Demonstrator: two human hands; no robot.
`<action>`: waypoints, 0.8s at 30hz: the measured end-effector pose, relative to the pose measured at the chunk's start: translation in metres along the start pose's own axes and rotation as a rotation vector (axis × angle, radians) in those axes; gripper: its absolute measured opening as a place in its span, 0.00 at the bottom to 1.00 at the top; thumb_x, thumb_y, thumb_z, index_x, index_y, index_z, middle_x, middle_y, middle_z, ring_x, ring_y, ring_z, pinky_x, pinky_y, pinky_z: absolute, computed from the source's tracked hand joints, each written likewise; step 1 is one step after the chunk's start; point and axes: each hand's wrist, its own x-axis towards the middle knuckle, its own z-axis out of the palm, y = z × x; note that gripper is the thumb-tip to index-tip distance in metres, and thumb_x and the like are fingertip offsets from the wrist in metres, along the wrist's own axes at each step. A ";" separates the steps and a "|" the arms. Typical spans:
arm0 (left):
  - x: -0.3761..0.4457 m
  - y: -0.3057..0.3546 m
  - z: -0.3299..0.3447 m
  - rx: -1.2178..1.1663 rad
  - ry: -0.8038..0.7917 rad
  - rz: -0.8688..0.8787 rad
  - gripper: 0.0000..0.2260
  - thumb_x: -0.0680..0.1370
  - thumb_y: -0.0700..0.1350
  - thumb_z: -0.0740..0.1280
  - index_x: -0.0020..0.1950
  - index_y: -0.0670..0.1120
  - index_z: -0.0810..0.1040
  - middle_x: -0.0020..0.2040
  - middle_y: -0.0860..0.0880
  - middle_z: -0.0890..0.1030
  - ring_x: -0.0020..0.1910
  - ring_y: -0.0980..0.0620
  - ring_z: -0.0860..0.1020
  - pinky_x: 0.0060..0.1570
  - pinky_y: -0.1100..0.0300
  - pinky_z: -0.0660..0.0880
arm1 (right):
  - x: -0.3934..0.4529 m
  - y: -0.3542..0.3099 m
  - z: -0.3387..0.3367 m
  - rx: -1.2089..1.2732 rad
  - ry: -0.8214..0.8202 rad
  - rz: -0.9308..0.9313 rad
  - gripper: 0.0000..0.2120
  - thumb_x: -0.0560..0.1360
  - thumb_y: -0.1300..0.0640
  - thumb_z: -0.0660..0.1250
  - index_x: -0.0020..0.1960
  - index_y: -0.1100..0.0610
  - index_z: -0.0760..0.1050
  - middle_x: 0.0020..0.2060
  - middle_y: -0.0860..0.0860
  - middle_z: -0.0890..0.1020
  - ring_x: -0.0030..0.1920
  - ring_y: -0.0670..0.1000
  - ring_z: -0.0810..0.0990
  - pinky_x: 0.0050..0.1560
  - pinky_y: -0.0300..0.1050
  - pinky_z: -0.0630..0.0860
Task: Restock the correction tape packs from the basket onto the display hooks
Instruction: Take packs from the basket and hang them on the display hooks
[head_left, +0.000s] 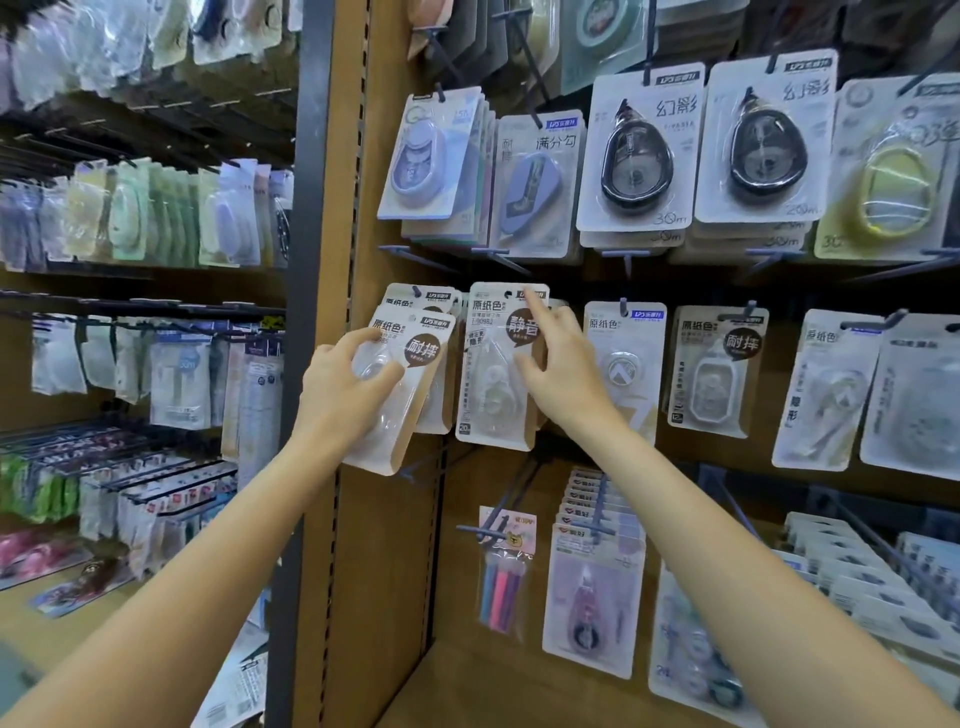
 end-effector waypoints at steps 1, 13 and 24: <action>0.000 0.001 -0.001 -0.020 0.007 -0.003 0.20 0.76 0.47 0.64 0.69 0.51 0.69 0.64 0.44 0.72 0.58 0.47 0.73 0.56 0.53 0.71 | 0.000 0.000 0.002 -0.068 0.005 -0.032 0.29 0.76 0.67 0.60 0.76 0.58 0.56 0.59 0.54 0.69 0.51 0.45 0.69 0.46 0.27 0.65; -0.004 -0.002 0.000 -0.127 0.018 0.004 0.21 0.76 0.48 0.66 0.68 0.52 0.69 0.64 0.46 0.72 0.58 0.48 0.73 0.55 0.53 0.74 | 0.009 0.013 0.011 -0.298 0.024 0.138 0.28 0.77 0.65 0.60 0.75 0.54 0.59 0.64 0.58 0.64 0.58 0.53 0.67 0.53 0.39 0.65; -0.018 0.030 0.039 -0.173 -0.293 0.184 0.26 0.77 0.48 0.65 0.74 0.50 0.61 0.66 0.47 0.67 0.61 0.51 0.72 0.63 0.56 0.70 | 0.009 0.000 0.005 0.366 0.141 0.011 0.21 0.76 0.65 0.63 0.66 0.51 0.69 0.51 0.47 0.76 0.34 0.35 0.74 0.37 0.29 0.70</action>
